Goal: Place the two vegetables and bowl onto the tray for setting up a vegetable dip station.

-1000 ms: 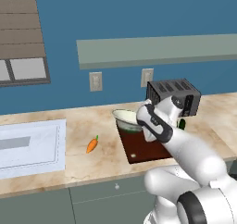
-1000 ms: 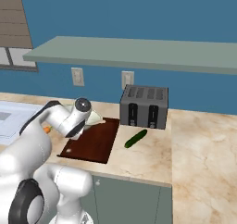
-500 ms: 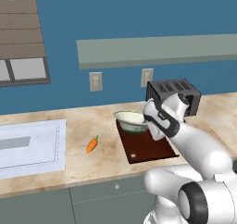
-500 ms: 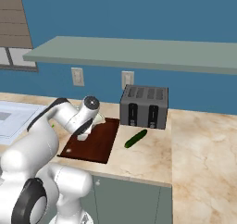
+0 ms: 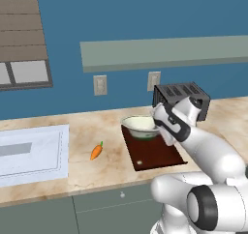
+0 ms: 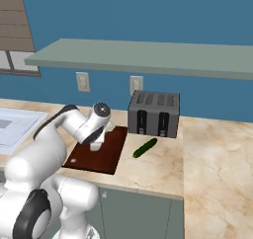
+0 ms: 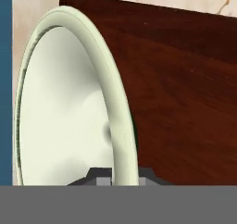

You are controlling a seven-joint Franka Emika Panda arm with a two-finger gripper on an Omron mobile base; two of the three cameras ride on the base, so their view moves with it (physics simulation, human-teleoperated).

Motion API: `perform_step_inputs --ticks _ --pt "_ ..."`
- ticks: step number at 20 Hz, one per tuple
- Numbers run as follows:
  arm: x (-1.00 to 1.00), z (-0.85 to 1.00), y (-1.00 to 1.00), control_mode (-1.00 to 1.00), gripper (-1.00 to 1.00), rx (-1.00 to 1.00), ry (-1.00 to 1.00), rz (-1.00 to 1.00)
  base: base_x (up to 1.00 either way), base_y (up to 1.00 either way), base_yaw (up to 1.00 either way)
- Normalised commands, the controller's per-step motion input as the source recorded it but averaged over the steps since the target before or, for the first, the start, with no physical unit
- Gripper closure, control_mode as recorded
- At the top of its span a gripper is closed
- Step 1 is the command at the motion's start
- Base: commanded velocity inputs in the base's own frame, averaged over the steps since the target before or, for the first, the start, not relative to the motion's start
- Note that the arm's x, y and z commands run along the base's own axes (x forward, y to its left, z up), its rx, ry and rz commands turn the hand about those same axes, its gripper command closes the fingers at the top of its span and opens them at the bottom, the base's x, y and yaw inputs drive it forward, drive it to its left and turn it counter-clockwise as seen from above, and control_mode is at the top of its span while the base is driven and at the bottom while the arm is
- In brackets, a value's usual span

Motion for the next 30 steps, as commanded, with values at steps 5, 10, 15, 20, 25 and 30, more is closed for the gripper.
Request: perform_step_inputs --ticks 5,10,15,20,25,30 --pt "0.0 -0.06 -0.25 -1.0 1.0 -0.03 -0.02 0.0 0.0 0.0 0.0" --pt "0.09 -0.06 -0.11 -1.0 1.0 -0.02 -0.02 0.0 0.0 0.0 0.0" --pt "0.14 -0.06 -0.01 -1.0 1.0 0.0 -0.08 0.0 0.0 0.0 0.0" --pt "0.15 -0.07 0.0 -1.0 1.0 0.0 -0.08 0.0 0.0 0.0 0.0" --pt "0.17 -0.11 0.0 -1.0 1.0 0.0 -0.02 0.0 0.0 0.0 0.0" --pt "0.19 -0.12 0.0 -1.0 1.0 0.0 0.0 0.0 0.0 0.0 0.0"
